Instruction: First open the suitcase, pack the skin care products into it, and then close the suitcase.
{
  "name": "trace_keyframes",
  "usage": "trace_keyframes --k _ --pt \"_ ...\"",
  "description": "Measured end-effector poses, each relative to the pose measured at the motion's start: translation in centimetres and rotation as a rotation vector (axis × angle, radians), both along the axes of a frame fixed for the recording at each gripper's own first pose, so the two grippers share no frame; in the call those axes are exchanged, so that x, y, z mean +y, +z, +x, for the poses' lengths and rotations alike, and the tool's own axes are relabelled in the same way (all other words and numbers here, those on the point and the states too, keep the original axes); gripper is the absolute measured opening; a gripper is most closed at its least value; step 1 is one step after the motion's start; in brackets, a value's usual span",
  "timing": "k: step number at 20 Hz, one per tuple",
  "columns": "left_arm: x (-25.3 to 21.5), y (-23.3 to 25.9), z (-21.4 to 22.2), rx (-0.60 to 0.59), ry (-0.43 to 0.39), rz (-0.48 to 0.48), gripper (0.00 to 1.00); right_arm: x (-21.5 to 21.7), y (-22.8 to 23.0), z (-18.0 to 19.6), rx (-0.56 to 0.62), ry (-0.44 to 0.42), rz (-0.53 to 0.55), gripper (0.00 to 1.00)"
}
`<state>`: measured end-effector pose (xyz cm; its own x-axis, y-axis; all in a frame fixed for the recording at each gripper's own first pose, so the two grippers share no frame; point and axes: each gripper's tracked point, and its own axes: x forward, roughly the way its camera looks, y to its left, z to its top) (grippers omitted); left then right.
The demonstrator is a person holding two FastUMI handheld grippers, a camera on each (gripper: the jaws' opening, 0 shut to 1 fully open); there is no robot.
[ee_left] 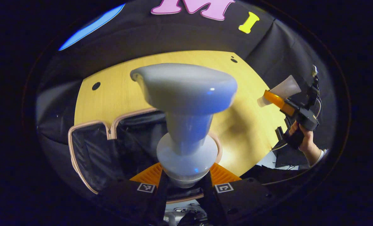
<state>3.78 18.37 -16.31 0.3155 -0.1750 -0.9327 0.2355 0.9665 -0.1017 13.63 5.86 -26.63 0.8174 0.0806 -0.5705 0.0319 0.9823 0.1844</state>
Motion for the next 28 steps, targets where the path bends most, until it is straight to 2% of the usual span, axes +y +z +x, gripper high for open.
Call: trace_keyframes --k 2,3,4,8,9,10,11,13,14,15,18,19,20,21,22,23,28 --pt "1.9 -1.4 -1.8 0.119 -0.012 0.036 0.54 1.0 0.6 -0.7 -0.012 0.006 -0.001 0.36" --pt "2.7 -2.1 -2.4 0.164 -0.007 0.054 0.51 1.7 1.0 -1.1 -0.017 0.007 0.014 0.36" --pt "2.8 -3.1 -2.9 0.202 -0.003 0.062 0.54 2.3 1.6 -1.3 -0.028 0.007 0.024 0.36" --pt "3.9 -6.6 -3.9 0.384 0.075 0.05 0.54 3.6 3.1 -2.6 -0.06 0.013 0.031 0.36" --pt "4.4 -7.5 -4.0 0.423 0.084 0.064 0.54 4.1 3.0 -3.1 -0.049 0.018 0.052 0.35" --pt "4.8 -8.4 -4.3 0.46 0.08 0.082 0.58 4.3 3.1 -3.5 -0.046 0.01 0.065 0.36" --pt "5.4 -9.2 -4.3 0.482 0.09 0.108 0.54 4.2 3.5 -3.8 -0.05 0.005 0.067 0.36" --pt "6.7 -10.9 -4.5 0.529 0.082 0.16 0.54 3.9 3.5 -4.5 -0.049 -0.002 0.049 0.35" --pt "7.1 -11.7 -4.6 0.548 0.095 0.182 0.58 3.9 3.2 -5.0 -0.039 -0.001 0.044 0.35" --pt "7.4 -12.2 -4.7 0.567 0.098 0.192 0.54 3.9 3.1 -5.3 -0.03 -0.001 0.042 0.36" --pt "8.6 -13.9 -4.9 0.605 0.091 0.265 0.54 3.6 2.6 -6.3 -0.01 -0.009 0.031 0.36" --pt "8.4 -14.3 -4.8 0.611 0.094 0.274 0.55 3.6 2.5 -6.5 -0.002 -0.007 0.027 0.27" --pt "7.9 -14.7 -4.8 0.612 0.093 0.273 0.57 3.7 2.5 -6.6 0.003 -0.003 0.022 0.27" --pt "7.8 -15.0 -4.8 0.612 0.091 0.275 0.57 3.9 2.7 -6.6 0.005 0.004 0.019 0.36" --pt "8.1 -15.2 -4.8 0.598 0.09 0.272 0.59 4.1 2.8 -6.6 0.006 0.012 0.018 0.27" --pt "8.2 -15.2 -4.9 0.597 0.085 0.269 0.59 4.3 2.8 -6.6 0.006 0.022 0.016 0.36" --pt "8.1 -14.4 -4.9 0.575 0.096 0.258 0.64 5.7 3.4 -6.2 0.006 0.068 0.009 0.36"
